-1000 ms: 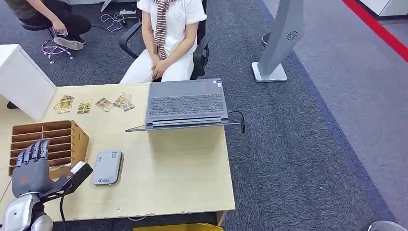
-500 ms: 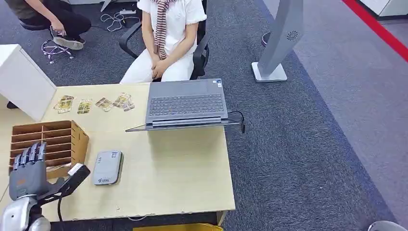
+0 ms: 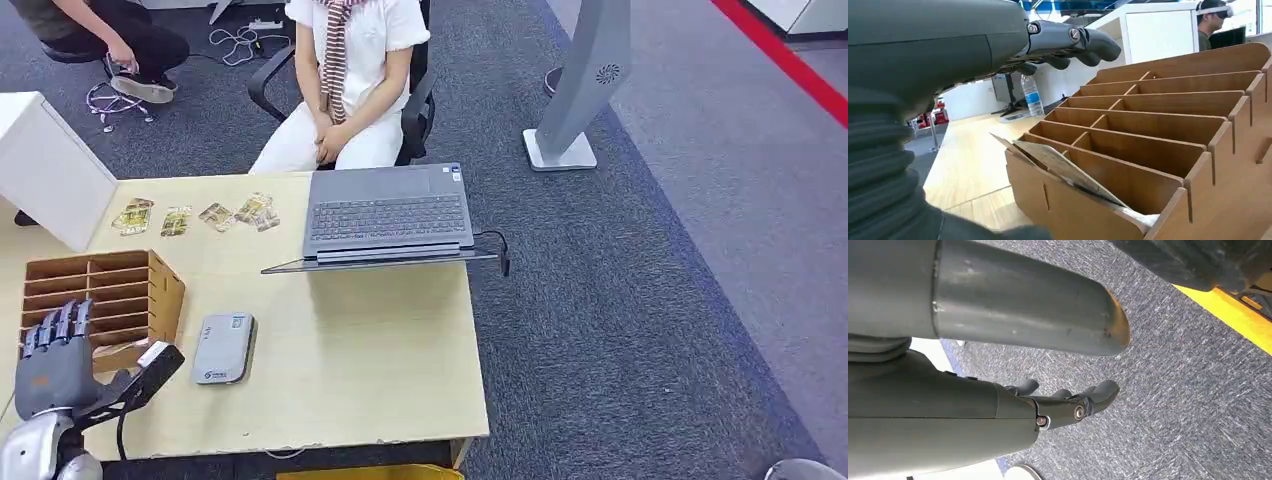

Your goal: Pass the card to the sensor for recognition and then transmit it.

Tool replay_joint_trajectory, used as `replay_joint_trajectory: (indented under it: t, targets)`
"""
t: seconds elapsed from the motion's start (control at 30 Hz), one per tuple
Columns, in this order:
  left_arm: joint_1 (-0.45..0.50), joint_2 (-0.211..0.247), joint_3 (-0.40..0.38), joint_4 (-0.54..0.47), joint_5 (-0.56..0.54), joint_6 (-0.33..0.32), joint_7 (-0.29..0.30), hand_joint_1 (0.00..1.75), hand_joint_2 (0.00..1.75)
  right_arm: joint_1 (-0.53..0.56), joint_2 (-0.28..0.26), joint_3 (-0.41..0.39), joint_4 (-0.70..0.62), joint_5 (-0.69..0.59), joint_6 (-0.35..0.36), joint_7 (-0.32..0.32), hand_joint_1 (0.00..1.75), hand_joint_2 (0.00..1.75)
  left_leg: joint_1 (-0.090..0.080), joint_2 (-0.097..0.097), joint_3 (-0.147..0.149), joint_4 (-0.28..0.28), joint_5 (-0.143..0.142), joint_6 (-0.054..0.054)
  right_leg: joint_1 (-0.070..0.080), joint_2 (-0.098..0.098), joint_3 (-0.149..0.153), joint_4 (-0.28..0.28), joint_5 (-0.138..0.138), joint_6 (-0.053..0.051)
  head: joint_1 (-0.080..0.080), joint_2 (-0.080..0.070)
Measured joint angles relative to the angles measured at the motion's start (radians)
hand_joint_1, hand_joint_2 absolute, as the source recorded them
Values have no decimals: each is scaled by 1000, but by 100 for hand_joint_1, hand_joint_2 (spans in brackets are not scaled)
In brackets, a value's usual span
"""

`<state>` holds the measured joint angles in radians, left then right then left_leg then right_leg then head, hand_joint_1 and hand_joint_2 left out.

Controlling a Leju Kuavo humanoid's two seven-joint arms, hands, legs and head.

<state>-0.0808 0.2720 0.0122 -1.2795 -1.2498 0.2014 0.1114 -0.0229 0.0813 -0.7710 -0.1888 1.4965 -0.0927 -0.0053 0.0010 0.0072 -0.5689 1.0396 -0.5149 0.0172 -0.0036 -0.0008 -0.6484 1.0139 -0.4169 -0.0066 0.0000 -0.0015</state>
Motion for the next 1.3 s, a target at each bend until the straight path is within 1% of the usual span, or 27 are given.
replay_joint_trajectory:
  t: [0.2, 0.8, 0.87, 0.97, 1.07, 1.17, 1.3]
  targets:
    - [1, 0, 1, 2, 31, 9, -30, 175, 175, 0, 0, 0, 0, 2, 0, -4, 0, 0, 0, 0, 0, 0, 0, 0, 0, 0, 0, 0, 0, 0, 0, 0]
    - [4, -1, 2, 2, 53, 13, -39, 175, 175, 0, 0, 0, 0, 11, 0, -4, 0, 0, 0, 0, 0, 0, 0, 0, 0, 0, 0, 0, 0, 0, 0, 0]
    - [6, -2, 2, 2, 60, 24, -47, 175, 175, 0, 0, 0, 0, 11, 0, -4, 0, 0, 0, 0, 0, 0, 0, 0, 0, 0, 0, 0, 0, 0, 0, 0]
    - [12, -6, 2, -2, 74, 62, -70, 175, 175, 0, 0, 0, 0, 11, 0, -5, 0, 0, 0, 0, 0, 0, 0, 0, 0, 0, 0, 0, 0, 0, 0, 0]
    - [26, -11, 3, -22, 84, 85, -86, 175, 175, 0, 0, -1, 0, 10, -1, -6, 0, 0, 0, 0, 0, 0, 0, 0, 0, 0, 0, 0, 0, 0, 0, 0]
    - [50, -20, 3, -74, 92, 111, -107, 175, 175, 0, 0, -4, 0, 5, -2, -6, 0, 0, 0, 0, 0, 0, 0, 0, 0, 0, 0, 0, 0, 0, 0, 0]
    - [68, -27, 3, -124, 94, 116, -110, 175, 175, 0, 0, -5, 0, -2, -2, -7, 0, 0, 0, 0, 0, 0, 0, 0, 0, 0, 0, 0, 0, 0, 0, 0]
